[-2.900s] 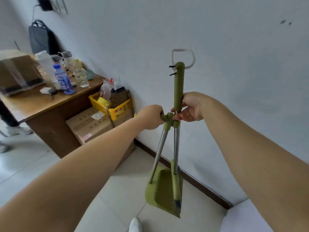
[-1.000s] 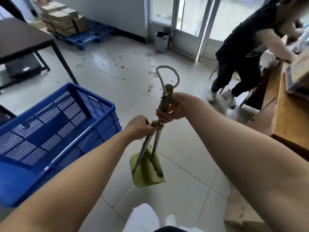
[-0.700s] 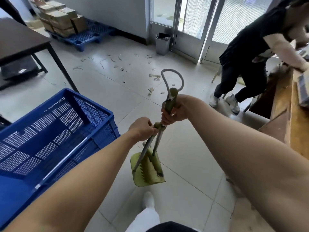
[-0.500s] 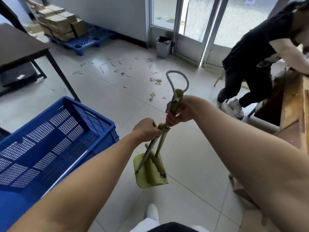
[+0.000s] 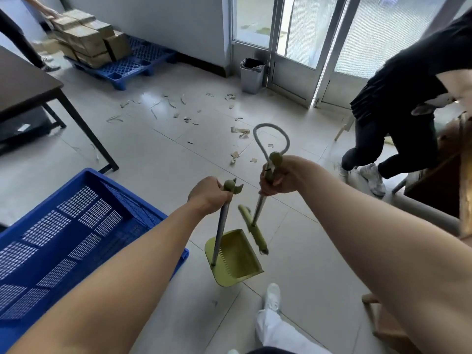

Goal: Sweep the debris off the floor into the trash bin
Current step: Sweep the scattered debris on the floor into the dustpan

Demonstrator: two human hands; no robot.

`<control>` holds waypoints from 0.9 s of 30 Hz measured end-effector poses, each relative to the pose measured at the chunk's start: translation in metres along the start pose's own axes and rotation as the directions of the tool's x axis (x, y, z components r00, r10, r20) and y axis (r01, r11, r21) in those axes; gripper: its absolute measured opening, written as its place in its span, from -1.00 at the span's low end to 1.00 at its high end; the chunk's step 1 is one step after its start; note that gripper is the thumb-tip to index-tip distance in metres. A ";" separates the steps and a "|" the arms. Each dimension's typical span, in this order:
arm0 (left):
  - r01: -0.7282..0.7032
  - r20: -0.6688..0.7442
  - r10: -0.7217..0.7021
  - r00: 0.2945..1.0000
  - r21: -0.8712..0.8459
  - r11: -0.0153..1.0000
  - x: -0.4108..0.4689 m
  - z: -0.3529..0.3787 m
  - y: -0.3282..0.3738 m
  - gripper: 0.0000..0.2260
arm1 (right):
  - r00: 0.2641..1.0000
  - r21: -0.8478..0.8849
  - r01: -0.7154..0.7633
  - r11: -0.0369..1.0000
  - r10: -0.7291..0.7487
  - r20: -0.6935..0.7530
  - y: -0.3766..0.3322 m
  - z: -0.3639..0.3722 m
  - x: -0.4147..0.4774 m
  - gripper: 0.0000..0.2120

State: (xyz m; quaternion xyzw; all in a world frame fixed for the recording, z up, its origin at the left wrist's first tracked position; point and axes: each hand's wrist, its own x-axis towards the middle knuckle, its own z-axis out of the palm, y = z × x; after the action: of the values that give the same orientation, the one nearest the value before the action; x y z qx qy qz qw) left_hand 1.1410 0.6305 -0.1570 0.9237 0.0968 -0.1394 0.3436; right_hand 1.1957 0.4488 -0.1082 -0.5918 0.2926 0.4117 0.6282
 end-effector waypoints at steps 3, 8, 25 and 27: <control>0.060 -0.015 -0.061 0.998 -0.061 0.996 0.032 -0.001 0.010 -0.83 | 0.999 0.184 -0.044 0.982 0.047 -0.011 -0.033 -0.019 0.020 -0.95; 0.127 -0.025 -0.132 0.991 -0.132 0.983 0.092 -0.002 0.040 -0.76 | 0.992 0.307 -0.058 0.950 0.088 -0.085 -0.085 -0.064 0.058 -0.86; 0.093 0.043 -0.091 0.995 -0.060 0.994 0.304 -0.021 0.106 -0.76 | 0.970 0.610 0.045 0.791 0.112 -0.218 -0.240 -0.140 0.173 -0.83; 0.073 0.063 -0.070 0.996 -0.038 0.997 0.333 -0.029 0.113 -0.75 | 0.965 0.599 0.051 0.799 0.115 -0.235 -0.263 -0.143 0.187 -0.82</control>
State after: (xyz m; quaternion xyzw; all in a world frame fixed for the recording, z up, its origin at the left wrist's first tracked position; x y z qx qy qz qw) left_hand 1.4912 0.5936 -0.1751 0.9078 0.1220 -0.1778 0.3597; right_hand 1.5317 0.3501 -0.1538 -0.4062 0.4975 0.2275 0.7320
